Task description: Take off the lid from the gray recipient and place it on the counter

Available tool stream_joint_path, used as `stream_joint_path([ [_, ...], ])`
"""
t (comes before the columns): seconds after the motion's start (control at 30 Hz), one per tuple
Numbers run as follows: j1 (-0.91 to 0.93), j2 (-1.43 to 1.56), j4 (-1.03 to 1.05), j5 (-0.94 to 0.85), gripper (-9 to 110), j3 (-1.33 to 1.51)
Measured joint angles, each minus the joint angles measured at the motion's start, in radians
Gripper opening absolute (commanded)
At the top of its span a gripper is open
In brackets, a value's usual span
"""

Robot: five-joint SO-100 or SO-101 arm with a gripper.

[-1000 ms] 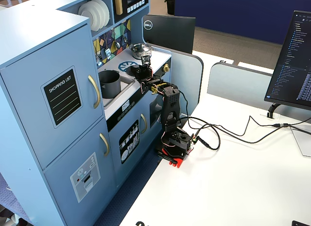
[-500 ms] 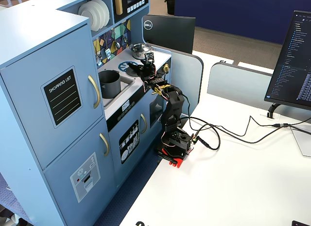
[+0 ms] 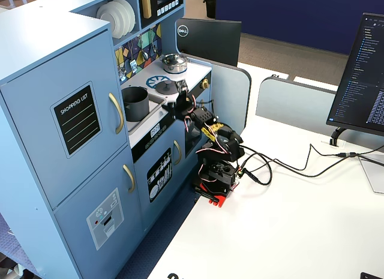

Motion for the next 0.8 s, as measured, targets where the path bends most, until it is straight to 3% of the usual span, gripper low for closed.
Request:
stream_joint_path([
  [0.3,-0.212,0.189,0.186,-0.021,0,0.097],
  [0.6,-0.336,0.347,0.658,0.017,0,0.109],
  [0.8,-0.351,0.403,0.854,0.026,0,0.218],
])
